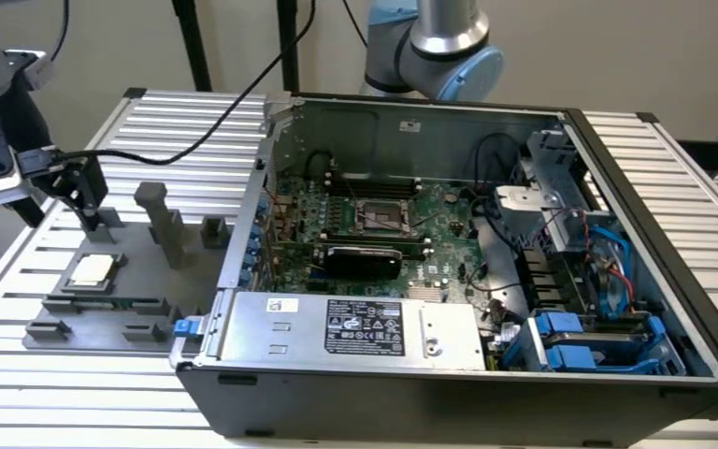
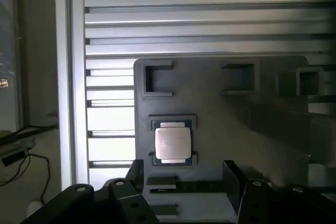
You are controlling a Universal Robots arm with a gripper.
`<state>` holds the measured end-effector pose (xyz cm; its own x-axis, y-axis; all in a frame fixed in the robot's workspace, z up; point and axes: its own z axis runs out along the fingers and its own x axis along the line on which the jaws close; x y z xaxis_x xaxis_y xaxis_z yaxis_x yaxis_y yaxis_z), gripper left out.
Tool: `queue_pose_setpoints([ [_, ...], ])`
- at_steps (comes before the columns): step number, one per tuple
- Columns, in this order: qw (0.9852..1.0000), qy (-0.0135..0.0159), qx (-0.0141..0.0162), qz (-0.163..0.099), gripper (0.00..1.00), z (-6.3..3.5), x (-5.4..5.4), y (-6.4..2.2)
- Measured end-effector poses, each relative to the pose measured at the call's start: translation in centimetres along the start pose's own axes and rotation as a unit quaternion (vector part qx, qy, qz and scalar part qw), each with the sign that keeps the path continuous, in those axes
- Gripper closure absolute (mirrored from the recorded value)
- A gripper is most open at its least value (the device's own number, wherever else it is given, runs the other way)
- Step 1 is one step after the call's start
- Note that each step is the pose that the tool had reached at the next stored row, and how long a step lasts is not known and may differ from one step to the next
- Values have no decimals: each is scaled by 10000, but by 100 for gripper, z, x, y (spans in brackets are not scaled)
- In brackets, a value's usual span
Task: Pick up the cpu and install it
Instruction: 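Pick up the cpu and move it towards the insertion slot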
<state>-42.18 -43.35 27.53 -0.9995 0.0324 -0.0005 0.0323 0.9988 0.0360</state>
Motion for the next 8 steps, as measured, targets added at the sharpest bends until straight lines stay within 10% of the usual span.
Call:
queue_pose_setpoints([
  [8, 10000, 0, 0, 0, 29, 147, -22, -11],
])
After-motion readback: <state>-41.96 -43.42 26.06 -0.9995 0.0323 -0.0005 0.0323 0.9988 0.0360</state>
